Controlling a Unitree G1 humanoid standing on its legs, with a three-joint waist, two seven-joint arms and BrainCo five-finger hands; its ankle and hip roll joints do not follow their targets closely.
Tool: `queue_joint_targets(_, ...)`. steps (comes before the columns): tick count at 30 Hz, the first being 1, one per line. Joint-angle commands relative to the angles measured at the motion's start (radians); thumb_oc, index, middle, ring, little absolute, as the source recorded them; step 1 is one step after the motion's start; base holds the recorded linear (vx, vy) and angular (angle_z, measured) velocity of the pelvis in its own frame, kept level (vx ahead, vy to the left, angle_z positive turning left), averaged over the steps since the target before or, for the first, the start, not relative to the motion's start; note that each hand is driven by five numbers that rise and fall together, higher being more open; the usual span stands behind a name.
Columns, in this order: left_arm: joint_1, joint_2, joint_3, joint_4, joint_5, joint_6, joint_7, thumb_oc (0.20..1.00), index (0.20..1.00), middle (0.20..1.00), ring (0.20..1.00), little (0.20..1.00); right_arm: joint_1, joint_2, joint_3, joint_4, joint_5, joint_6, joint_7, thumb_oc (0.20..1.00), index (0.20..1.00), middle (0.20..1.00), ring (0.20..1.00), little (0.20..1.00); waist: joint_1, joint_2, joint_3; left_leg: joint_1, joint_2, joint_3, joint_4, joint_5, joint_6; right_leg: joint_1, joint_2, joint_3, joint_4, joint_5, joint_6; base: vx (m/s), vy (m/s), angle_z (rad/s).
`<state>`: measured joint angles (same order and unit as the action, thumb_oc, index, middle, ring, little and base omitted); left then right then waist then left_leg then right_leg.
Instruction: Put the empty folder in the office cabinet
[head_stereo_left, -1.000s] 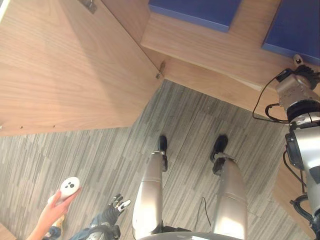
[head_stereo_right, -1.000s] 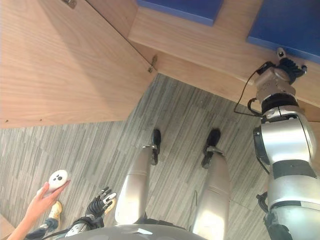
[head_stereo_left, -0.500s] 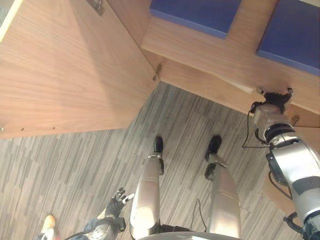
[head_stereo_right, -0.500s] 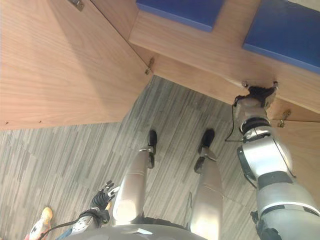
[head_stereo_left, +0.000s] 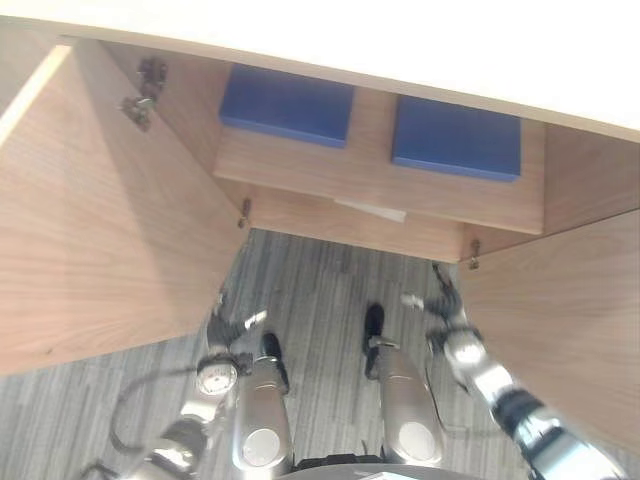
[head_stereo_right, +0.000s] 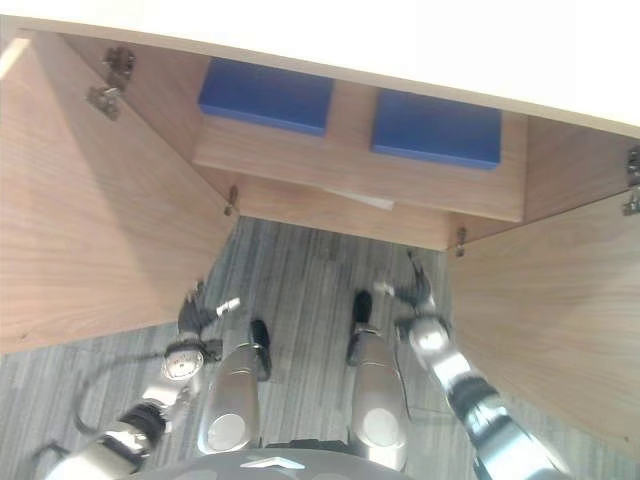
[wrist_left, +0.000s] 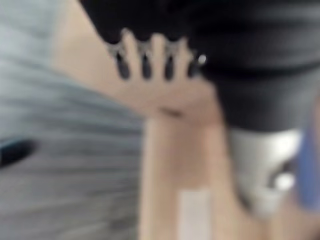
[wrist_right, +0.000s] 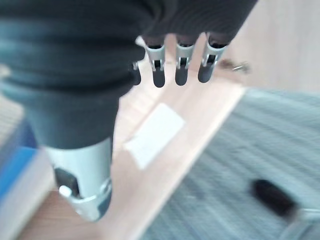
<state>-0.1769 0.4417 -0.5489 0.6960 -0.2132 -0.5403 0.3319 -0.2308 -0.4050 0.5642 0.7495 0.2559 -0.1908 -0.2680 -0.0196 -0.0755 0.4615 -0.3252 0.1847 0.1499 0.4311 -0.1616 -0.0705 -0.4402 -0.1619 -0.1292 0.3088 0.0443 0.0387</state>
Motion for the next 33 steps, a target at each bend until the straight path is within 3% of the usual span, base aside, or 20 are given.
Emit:
queue_joint_targets(1, 0.106, -0.085, 0.124, 0.048, -0.535, 0.24, -0.418, 1.0, 1.0, 1.0, 1.0, 1.0, -0.076, -0.104, -0.071, 0.013, -0.031, -0.091, 0.001, 1.0, 1.0, 1.0, 1.0, 1.0, 0.029, 0.062, 0.025, 0.063, -0.066, -0.039, 0.094, -0.041, 0.045, 0.138, -0.024, -0.052, -0.096, -0.089, 0.008, -0.07, -0.018, 0.0)
queue_joint_targets(4, 0.183, -0.159, 0.183, 0.153, -0.439, 0.085, -0.539, 1.0, 1.0, 1.0, 1.0, 1.0, 0.003, -0.09, -0.135, 0.019, -0.017, -0.11, 0.051, 1.0, 1.0, 1.0, 1.0, 1.0, 0.025, 0.05, 0.005, 0.082, -0.196, -0.068, 0.029, -0.073, 0.085, 0.161, -0.028, -0.054, -0.212, 0.008, 0.041, -0.18, 0.056, -0.13)
queue_joint_targets(5, 0.183, -0.159, 0.183, 0.153, -0.439, 0.085, -0.539, 1.0, 1.0, 1.0, 1.0, 1.0, 0.003, -0.09, -0.135, 0.019, -0.017, -0.11, 0.051, 1.0, 1.0, 1.0, 1.0, 1.0, 0.025, 0.05, 0.005, 0.082, -0.196, -0.068, 0.029, -0.073, 0.085, 0.161, -0.028, -0.054, -0.212, 0.008, 0.041, -0.15, 0.212, -0.07)
queue_joint_targets(7, 0.213, -0.173, 0.208, 0.193, -0.447, 0.049, -0.573, 1.0, 1.0, 1.0, 1.0, 1.0, 0.07, -0.072, -0.175, -0.001, -0.058, -0.121, 0.072, 1.0, 1.0, 1.0, 1.0, 1.0, 0.011, 0.061, -0.003, 0.13, -0.257, -0.105, -0.12, -0.062, 0.114, 0.171, -0.001, -0.018, -0.229, 0.026, 0.064, -0.12, 0.285, -0.07)
queue_joint_targets(10, 0.218, -0.174, 0.226, 0.228, -0.409, 0.07, -0.562, 1.0, 1.0, 1.0, 1.0, 1.0, 0.1, -0.034, -0.183, 0.032, -0.063, -0.126, 0.059, 1.0, 1.0, 1.0, 1.0, 1.0, -0.013, 0.046, -0.034, 0.167, -0.268, -0.072, -0.134, -0.08, 0.136, 0.173, 0.003, 0.004, -0.242, 0.041, 0.074, -0.1, 0.209, 0.06)
queue_joint_targets(13, 0.222, -0.141, 0.243, 0.225, -0.399, 0.126, -0.555, 1.0, 1.0, 1.0, 1.0, 1.0, 0.125, 0.012, -0.254, 0.149, 0.002, -0.163, 0.064, 1.0, 1.0, 1.0, 1.0, 1.0, -0.012, 0.048, -0.046, 0.233, -0.283, -0.045, -0.195, -0.092, 0.157, 0.175, -0.014, -0.007, -0.311, 0.108, 0.129, -0.27, 0.156, -0.26)
queue_joint_targets(17, 0.235, -0.143, 0.254, 0.248, -0.362, 0.157, -0.541, 1.0, 1.0, 1.0, 1.0, 1.0, 0.135, 0.032, -0.29, 0.191, 0.043, -0.166, 0.019, 1.0, 1.0, 1.0, 1.0, 1.0, -0.007, 0.055, -0.062, 0.279, -0.288, -0.028, -0.255, -0.075, 0.16, 0.203, -0.01, -0.04, -0.368, 0.117, 0.14, -0.17, 0.137, -0.28)
queue_joint_targets(19, 0.261, -0.161, 0.266, 0.28, -0.345, 0.179, -0.532, 1.0, 1.0, 1.0, 1.0, 1.0, 0.148, 0.048, -0.327, 0.24, 0.065, -0.162, 0.004, 1.0, 1.0, 1.0, 1.0, 1.0, 0.005, 0.054, -0.081, 0.324, -0.278, 0.019, -0.292, -0.063, 0.155, 0.214, -0.02, -0.119, -0.347, 0.12, 0.147, -0.1, 0.164, -0.42)
queue_joint_targets(21, 0.271, -0.171, 0.268, 0.289, -0.349, 0.188, -0.526, 1.0, 1.0, 1.0, 1.0, 1.0, 0.156, 0.057, -0.342, 0.251, 0.082, -0.159, -0.005, 1.0, 1.0, 1.0, 1.0, 1.0, 0.009, 0.054, -0.087, 0.346, -0.272, 0.037, -0.312, -0.058, 0.153, 0.214, -0.031, -0.149, -0.327, 0.127, 0.149, -0.06, 0.104, -0.63)
queue_joint_targets(24, 0.284, -0.185, 0.271, 0.297, -0.364, 0.195, -0.503, 1.0, 1.0, 1.0, 1.0, 1.0, 0.183, 0.075, -0.408, 0.266, 0.072, -0.175, -0.143, 1.0, 1.0, 1.0, 1.0, 1.0, 0.007, 0.069, -0.11, 0.385, -0.24, 0.067, -0.378, -0.024, 0.156, 0.234, -0.07, -0.14, -0.229, 0.133, 0.14, -0.16, 0.068, -1.05)
queue_joint_targets(27, 0.271, -0.181, 0.272, 0.295, -0.415, 0.187, -0.487, 1.0, 1.0, 1.0, 1.0, 1.0, 0.187, 0.087, -0.468, 0.245, 0.112, -0.209, -0.308, 1.0, 1.0, 1.0, 1.0, 1.0, 0.009, 0.1, -0.125, 0.361, -0.198, 0.084, -0.405, 0.024, 0.154, 0.279, -0.09, -0.111, -0.139, 0.063, 0.11, -0.22, 0.004, -0.23)
queue_joint_targets(28, 0.271, -0.181, 0.272, 0.295, -0.415, 0.187, -0.487, 1.0, 1.0, 1.0, 1.0, 1.0, 0.187, 0.087, -0.468, 0.245, 0.112, -0.209, -0.308, 1.0, 1.0, 1.0, 1.0, 1.0, 0.009, 0.1, -0.125, 0.361, -0.198, 0.084, -0.405, 0.024, 0.154, 0.279, -0.09, -0.111, -0.139, 0.063, 0.11, -0.19, -0.022, -0.21)
queue_joint_targets(30, 0.245, -0.182, 0.273, 0.307, -0.474, 0.17, -0.482, 1.0, 1.0, 1.0, 1.0, 1.0, 0.176, 0.105, -0.511, 0.234, 0.142, -0.236, -0.428, 1.0, 1.0, 1.0, 1.0, 1.0, 0.013, 0.127, -0.139, 0.331, -0.167, 0.075, -0.42, 0.06, 0.156, 0.342, -0.083, -0.076, -0.104, -0.025, 0.079, -0.24, -0.077, -0.28)
queue_joint_targets(33, 0.234, -0.181, 0.274, 0.315, -0.486, 0.158, -0.48, 1.0, 1.0, 1.0, 1.0, 1.0, 0.147, 0.111, -0.559, 0.228, 0.207, -0.273, -0.498, 1.0, 1.0, 1.0, 1.0, 1.0, 0.024, 0.132, -0.158, 0.328, -0.161, 0.063, -0.453, 0.081, 0.145, 0.411, -0.059, -0.066, -0.171, -0.061, 0.085, -0.17, -0.169, -0.3)
